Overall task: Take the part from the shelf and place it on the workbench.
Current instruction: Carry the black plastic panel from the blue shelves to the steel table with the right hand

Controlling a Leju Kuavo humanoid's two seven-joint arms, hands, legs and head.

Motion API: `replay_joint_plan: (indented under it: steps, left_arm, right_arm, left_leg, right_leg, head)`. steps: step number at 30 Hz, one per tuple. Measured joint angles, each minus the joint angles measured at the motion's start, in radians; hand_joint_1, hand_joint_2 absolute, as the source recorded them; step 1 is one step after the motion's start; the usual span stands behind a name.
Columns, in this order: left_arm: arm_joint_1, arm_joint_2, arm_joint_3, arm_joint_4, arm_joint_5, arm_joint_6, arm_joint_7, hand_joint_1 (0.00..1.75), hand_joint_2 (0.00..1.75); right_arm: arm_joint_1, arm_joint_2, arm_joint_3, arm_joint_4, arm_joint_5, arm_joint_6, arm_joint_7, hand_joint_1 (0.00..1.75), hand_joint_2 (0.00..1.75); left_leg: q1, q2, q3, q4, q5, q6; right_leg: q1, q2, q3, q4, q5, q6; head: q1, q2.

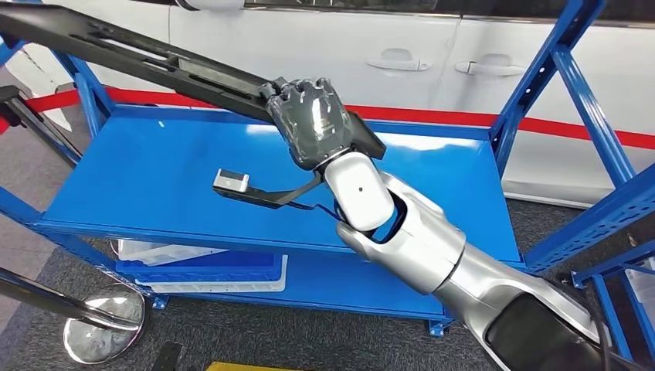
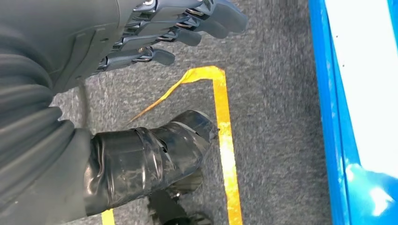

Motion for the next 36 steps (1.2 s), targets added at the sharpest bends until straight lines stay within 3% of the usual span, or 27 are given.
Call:
replay_joint_plan:
  steps: [2, 3, 4, 5, 7, 9, 12, 14, 17, 18, 19, 20, 23, 25, 27, 29, 31, 33, 34, 35, 36]
  left_arm:
    - [-0.002, 0.000, 0.000, 0.000, 0.000, 0.000, 0.000, 0.00, 1.75]
    - [-0.002, 0.000, 0.000, 0.000, 0.000, 0.004, 0.004, 0.00, 1.75]
    - [-0.002, 0.000, 0.000, 0.000, -0.001, 0.015, 0.013, 0.00, 1.75]
    - [-0.003, 0.000, 0.000, 0.000, -0.002, 0.031, 0.033, 0.00, 1.75]
    - [-0.003, 0.000, 0.000, 0.000, -0.003, 0.059, 0.085, 0.00, 1.75]
    - [-0.002, -0.001, 0.000, 0.000, 0.004, 0.064, 0.123, 0.00, 1.75]
    - [0.000, -0.001, 0.000, 0.000, 0.011, 0.051, 0.150, 0.00, 1.75]
    - [0.001, -0.002, 0.000, 0.000, 0.004, 0.053, 0.174, 0.00, 1.75]
    - [0.001, -0.002, 0.000, 0.000, -0.003, 0.063, 0.202, 0.00, 1.75]
    - [0.001, -0.003, 0.000, 0.000, -0.005, 0.064, 0.206, 0.00, 1.75]
    - [0.002, -0.003, 0.000, 0.000, -0.007, 0.064, 0.210, 0.00, 1.75]
    - [0.002, -0.004, 0.000, 0.000, -0.008, 0.063, 0.212, 0.00, 1.75]
    - [0.000, -0.005, 0.000, 0.000, -0.007, 0.058, 0.220, 0.00, 1.75]
    - [-0.003, -0.005, -0.001, 0.000, -0.005, 0.059, 0.221, 0.00, 1.75]
    - [-0.003, -0.005, -0.001, 0.000, -0.005, 0.058, 0.221, 0.00, 1.75]
    - [-0.003, -0.005, -0.001, 0.000, -0.004, 0.047, 0.219, 0.00, 1.75]
    - [-0.004, -0.005, -0.001, 0.000, -0.002, 0.034, 0.216, 0.00, 1.75]
    - [-0.004, -0.005, -0.001, 0.000, -0.001, 0.028, 0.216, 0.00, 1.75]
    - [-0.004, -0.005, -0.001, 0.000, 0.000, 0.027, 0.218, 0.00, 1.75]
    - [-0.004, -0.005, -0.001, 0.000, 0.001, 0.025, 0.220, 0.00, 1.75]
    - [-0.004, -0.005, -0.001, 0.000, 0.002, 0.023, 0.224, 0.00, 1.75]
  right_arm:
    - [-0.002, -0.015, -0.011, -0.030, -0.007, -0.004, 0.005, 1.75, 1.75]
    - [-0.001, -0.021, -0.014, -0.043, -0.009, -0.006, 0.008, 1.75, 1.75]
    - [0.000, -0.028, -0.017, -0.055, -0.012, -0.008, 0.011, 1.75, 1.75]
    - [0.001, -0.035, -0.020, -0.068, -0.013, -0.010, 0.014, 1.75, 1.75]
    - [0.000, -0.045, -0.030, -0.096, -0.015, -0.015, 0.020, 1.75, 1.75]
    - [-0.003, -0.049, -0.040, -0.126, -0.017, -0.022, 0.027, 1.75, 1.75]
    - [-0.004, -0.057, -0.054, -0.163, -0.020, -0.027, 0.034, 1.75, 1.75]
    - [-0.004, -0.060, -0.061, -0.184, -0.027, -0.033, 0.035, 1.75, 1.75]
    - [0.000, -0.061, -0.069, -0.208, -0.047, -0.064, 0.029, 1.75, 1.75]
    - [0.004, -0.061, -0.071, -0.214, -0.052, -0.073, 0.026, 1.75, 1.75]
    - [0.008, -0.062, -0.073, -0.218, -0.055, -0.080, 0.024, 1.75, 1.75]
    - [0.012, -0.062, -0.074, -0.223, -0.060, -0.083, 0.023, 1.75, 1.75]
    - [0.017, -0.063, -0.080, -0.238, -0.091, -0.095, 0.013, 1.75, 1.75]
    - [0.018, -0.063, -0.085, -0.246, -0.127, -0.106, 0.005, 1.75, 1.75]
    - [0.020, -0.063, -0.089, -0.251, -0.166, -0.113, -0.002, 1.75, 1.75]
    - [0.024, -0.064, -0.093, -0.253, -0.207, -0.122, -0.012, 1.75, 1.75]
    - [0.028, -0.064, -0.096, -0.254, -0.245, -0.135, -0.023, 1.75, 1.75]
    - [0.033, -0.064, -0.097, -0.254, -0.267, -0.146, -0.030, 1.75, 1.75]
    - [0.037, -0.064, -0.097, -0.254, -0.277, -0.150, -0.033, 1.75, 1.75]
    - [0.040, -0.064, -0.097, -0.254, -0.286, -0.153, -0.037, 1.75, 1.75]
    - [0.042, -0.064, -0.097, -0.254, -0.293, -0.156, -0.041, 1.75, 1.75]
  left_leg:
    - [-0.003, 0.001, 0.001, 0.000, -0.001, 0.008]
    - [-0.003, 0.001, 0.001, 0.001, -0.002, 0.010]
    - [-0.004, 0.000, 0.002, 0.003, -0.004, 0.011]
    - [-0.004, -0.001, 0.002, 0.005, -0.005, 0.011]
    - [-0.003, -0.003, 0.003, 0.013, -0.012, 0.007]
    - [-0.007, -0.004, -0.001, 0.022, -0.017, -0.001]
    - [-0.009, -0.005, -0.004, 0.020, -0.018, -0.015]
    - [-0.008, -0.003, -0.013, 0.045, -0.042, -0.024]
    - [-0.005, -0.002, -0.078, 0.210, -0.137, -0.038]
    - [-0.004, -0.002, -0.099, 0.263, -0.156, -0.040]
    - [-0.004, -0.002, -0.107, 0.286, -0.158, -0.042]
    - [-0.004, -0.001, -0.096, 0.271, -0.141, -0.042]
    - [-0.005, -0.002, 0.003, 0.083, -0.059, -0.034]
    - [-0.009, -0.004, 0.032, 0.020, -0.043, -0.026]
    - [-0.010, -0.005, 0.030, 0.015, -0.033, -0.014]
    - [-0.007, -0.001, 0.024, 0.006, -0.016, 0.001]
    - [-0.005, 0.002, 0.011, 0.001, -0.001, 0.014]
    - [-0.007, 0.003, -0.007, 0.004, 0.010, 0.018]
    - [-0.007, 0.003, -0.016, 0.006, 0.016, 0.017]
    - [-0.007, 0.003, -0.026, 0.010, 0.021, 0.016]
    - [-0.007, 0.002, -0.035, 0.014, 0.025, 0.014]
  right_leg:
    - [-0.001, -0.001, -0.062, 0.132, -0.057, 0.005]
    - [-0.001, -0.001, -0.089, 0.184, -0.071, 0.006]
    - [-0.001, -0.001, -0.100, 0.201, -0.065, 0.006]
    - [-0.002, -0.001, -0.092, 0.178, -0.041, 0.005]
    - [-0.003, -0.001, -0.036, 0.055, 0.026, 0.000]
    - [-0.001, 0.000, 0.010, -0.044, 0.055, -0.005]
    - [0.001, 0.001, 0.019, -0.064, 0.057, -0.016]
    - [-0.004, -0.001, 0.022, -0.071, 0.064, -0.026]
    - [-0.006, -0.003, 0.020, -0.072, 0.069, -0.032]
    - [-0.005, -0.003, 0.019, -0.071, 0.069, -0.033]
    - [-0.005, -0.003, 0.017, -0.070, 0.069, -0.033]
    - [-0.006, -0.003, 0.016, -0.068, 0.069, -0.033]
    - [-0.004, -0.002, 0.013, -0.063, 0.071, -0.030]
    - [-0.002, -0.001, 0.009, -0.064, 0.078, -0.021]
    - [-0.001, -0.001, 0.007, -0.068, 0.086, -0.008]
    - [-0.001, -0.002, -0.001, -0.050, 0.062, 0.003]
    - [-0.001, -0.003, -0.031, 0.038, -0.016, 0.008]
    - [-0.002, -0.004, -0.064, 0.159, -0.089, 0.012]
    - [-0.002, -0.004, -0.064, 0.191, -0.099, 0.013]
    - [-0.003, -0.004, -0.049, 0.189, -0.091, 0.013]
    - [-0.005, -0.004, -0.015, 0.150, -0.067, 0.012]
  head:
    - [0.003, 0.000]
    - [0.003, 0.000]
    - [0.003, 0.000]
    - [0.003, 0.000]
    - [0.003, 0.000]
    - [0.003, 0.000]
    - [0.004, 0.000]
    - [0.003, 0.000]
    - [0.001, 0.000]
    - [0.001, 0.000]
    - [0.001, 0.000]
    - [0.001, 0.000]
    - [0.001, 0.000]
    - [0.002, 0.000]
    - [0.002, 0.000]
    - [0.004, 0.000]
    - [0.006, 0.000]
    - [0.008, 0.000]
    - [0.008, 0.000]
    - [0.008, 0.000]
    - [0.008, 0.000]
